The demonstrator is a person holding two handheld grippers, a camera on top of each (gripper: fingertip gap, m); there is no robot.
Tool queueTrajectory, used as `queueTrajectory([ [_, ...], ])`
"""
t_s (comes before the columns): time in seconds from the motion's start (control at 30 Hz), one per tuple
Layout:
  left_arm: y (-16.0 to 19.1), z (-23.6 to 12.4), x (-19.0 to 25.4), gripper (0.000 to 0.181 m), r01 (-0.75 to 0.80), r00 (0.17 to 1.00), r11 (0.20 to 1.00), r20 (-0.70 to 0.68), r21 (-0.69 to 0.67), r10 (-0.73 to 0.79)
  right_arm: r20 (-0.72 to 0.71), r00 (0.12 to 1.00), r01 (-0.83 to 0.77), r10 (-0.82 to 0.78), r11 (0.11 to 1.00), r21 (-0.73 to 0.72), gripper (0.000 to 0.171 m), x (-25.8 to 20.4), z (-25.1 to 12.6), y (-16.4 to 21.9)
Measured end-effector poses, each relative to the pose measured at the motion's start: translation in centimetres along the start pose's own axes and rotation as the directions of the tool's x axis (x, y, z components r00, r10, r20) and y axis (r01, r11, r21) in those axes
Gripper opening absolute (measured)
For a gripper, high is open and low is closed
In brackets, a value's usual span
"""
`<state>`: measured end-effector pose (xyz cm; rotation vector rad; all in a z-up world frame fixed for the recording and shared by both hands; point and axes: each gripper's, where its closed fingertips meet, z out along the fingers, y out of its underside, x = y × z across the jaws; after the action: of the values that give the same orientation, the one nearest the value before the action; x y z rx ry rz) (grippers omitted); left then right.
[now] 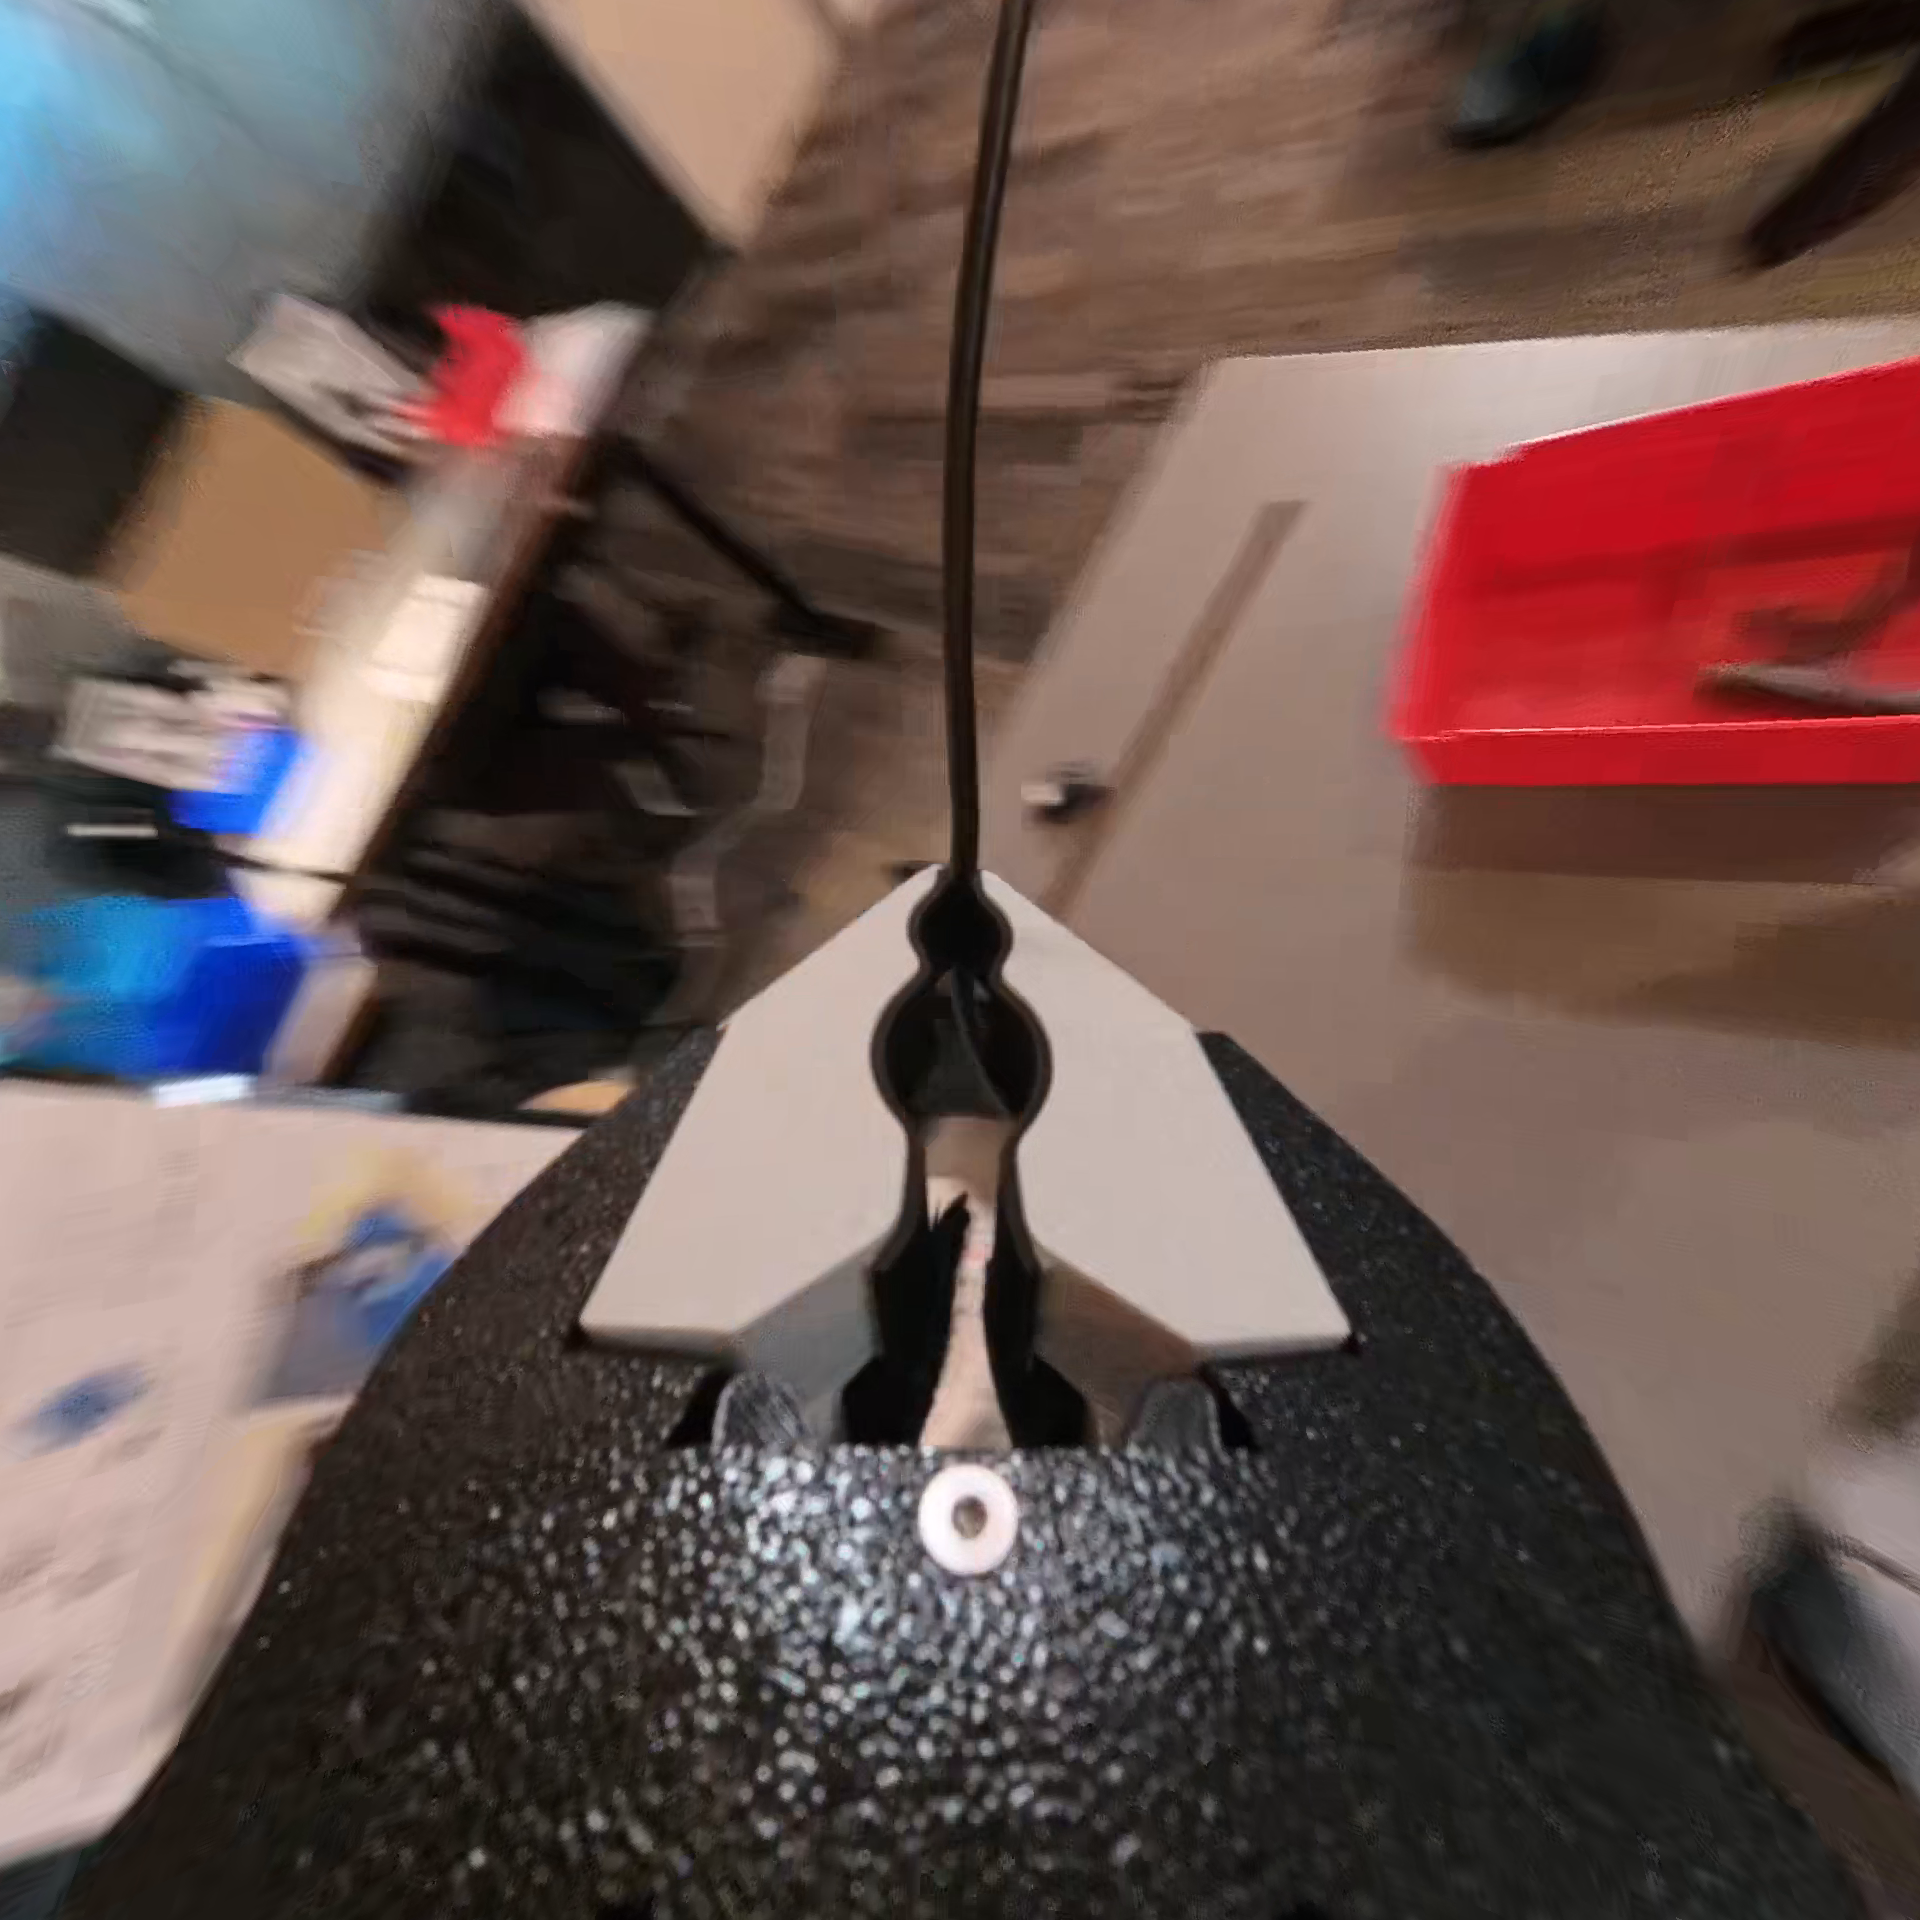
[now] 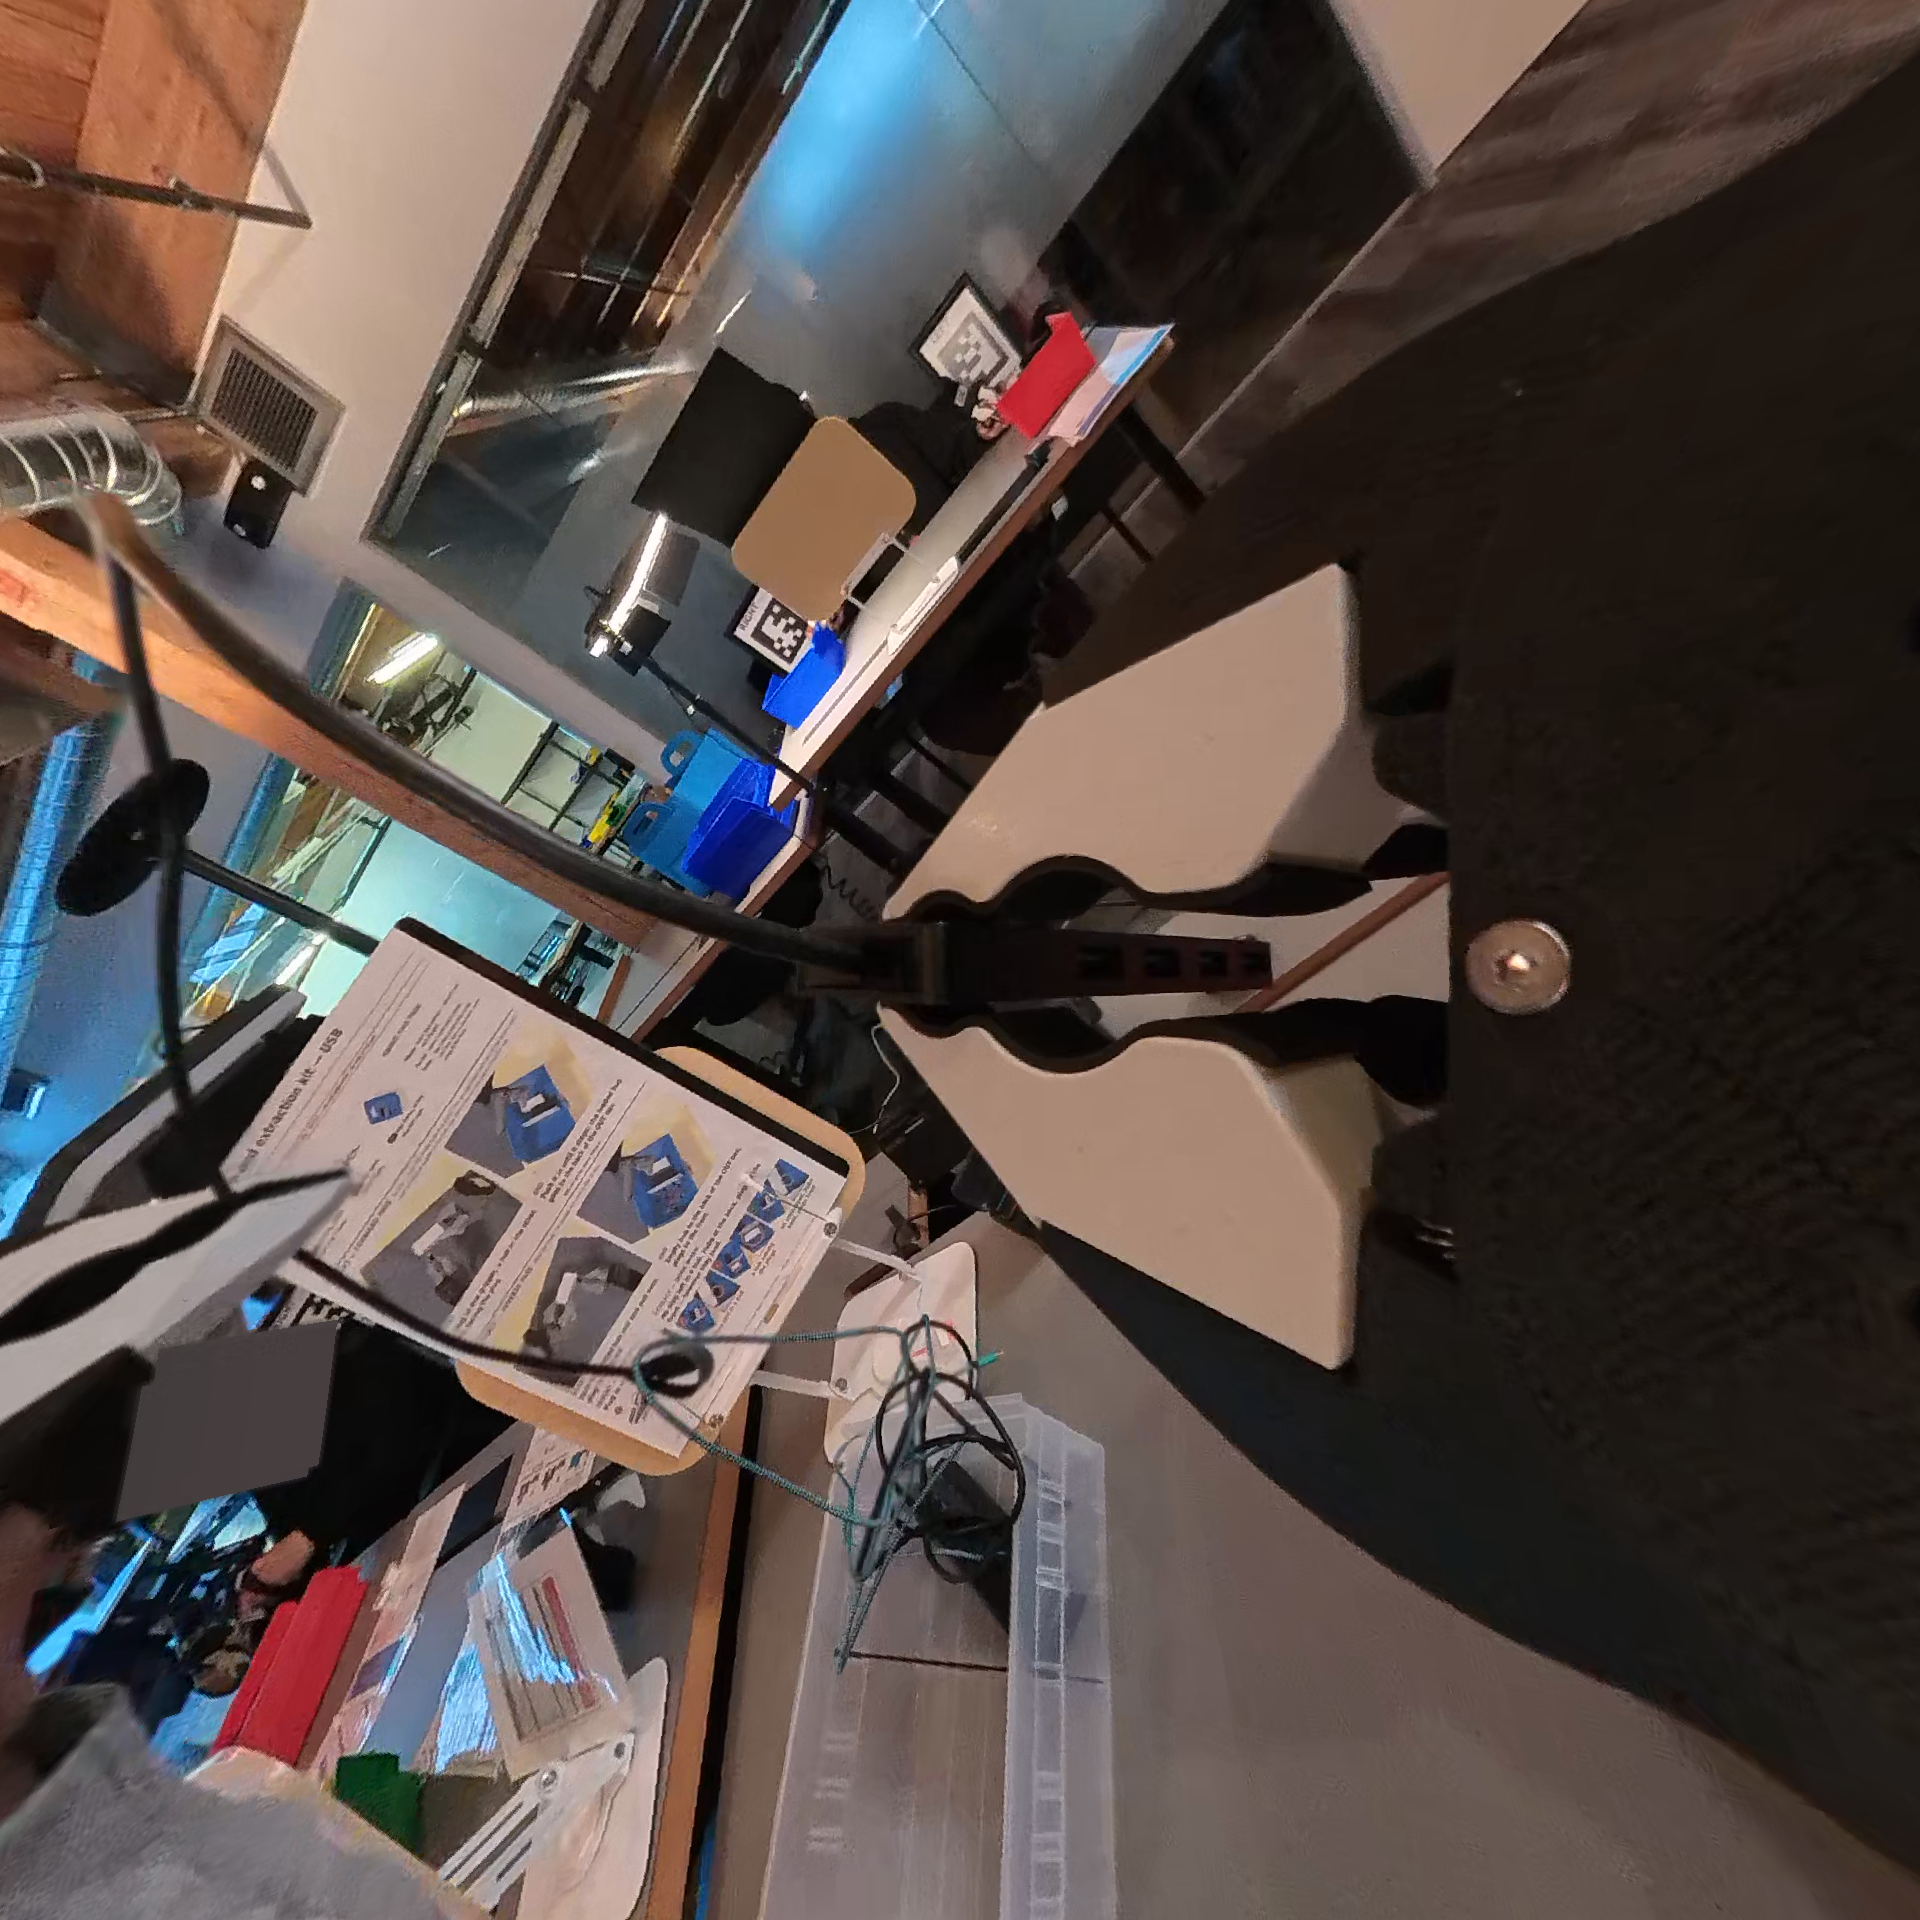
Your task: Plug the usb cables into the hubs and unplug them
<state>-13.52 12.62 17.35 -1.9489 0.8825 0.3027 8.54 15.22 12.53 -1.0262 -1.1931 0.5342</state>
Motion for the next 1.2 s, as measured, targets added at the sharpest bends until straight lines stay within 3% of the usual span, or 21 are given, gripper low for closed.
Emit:
queueTrajectory([
  [0.03, -0.2, 0.1, 1.3, 0.0, 0.065, 0.988, 0.998, -0.14, 0.007, -0.063, 0.0, 1.0, -0.003, 0.003, 1.0, -0.003, 0.008, 0.0, -0.2, 0.2],
  [0.1, -0.9, -0.6, 3.6, 0.0, 0.163, 0.912, 0.986, -0.386, 0.028, -0.14, 0.002, 1.0, -0.001, 0.001, 1.0, -0.016, 0.008, -0.1, -0.3, 0.6],
  [0.17, -1.5, -2.4, 7.3, 0.0, 0.259, 0.724, 0.966, -0.663, 0.004, -0.191, 0.002, 1.0, 0.004, -0.004, 1.0, -0.031, 0.008, -0.4, -0.2, 1.2],
  [0.3, -2.8, -4.8, 11.9, 0.0, 0.282, 0.499, 0.952, -0.866, 0.123, -0.037, 0.048, 0.999, 0.006, -0.003, 0.998, -0.056, 0.008, -2.4, 1.3, 2.6],
  [0.4, -5.5, -5.1, 12.6, 0.0, 0.389, 0.51, 0.875, -0.858, 0.289, 0.056, 0.233, 0.97, -0.081, 0.076, 0.997, 0.011, 0.008, -6.3, 2.9, 2.2],
  [0.5, -6.9, -3.7, 13.0, 0.0, 0.403, 0.602, 0.827, -0.794, 0.393, 0.084, 0.432, 0.887, -0.241, 0.164, 0.962, 0.13, 0.008, -10.0, 3.6, 0.0],
  [0.73, -6.8, 0.4, 15.2, 0.0, 0.392, 0.66, 0.815, -0.748, 0.426, 0.074, 0.409, 0.899, -0.298, 0.158, 0.905, 0.305, 0.009, -12.9, 7.4, -0.7],
  [1.0, -5.2, 2.9, 15.9, 0.0, 0.447, 0.645, 0.791, -0.763, 0.418, 0.039, 0.35, 0.908, -0.349, 0.232, 0.879, 0.324, 0.01, -13.6, 10.3, 1.2],
  [1.2, -4.0, 4.5, 15.9, 0.0, 0.466, 0.645, 0.785, -0.764, 0.408, 0.014, 0.445, 0.86, -0.406, 0.252, 0.865, 0.294, 0.011, -14.9, 10.8, 1.8],
])
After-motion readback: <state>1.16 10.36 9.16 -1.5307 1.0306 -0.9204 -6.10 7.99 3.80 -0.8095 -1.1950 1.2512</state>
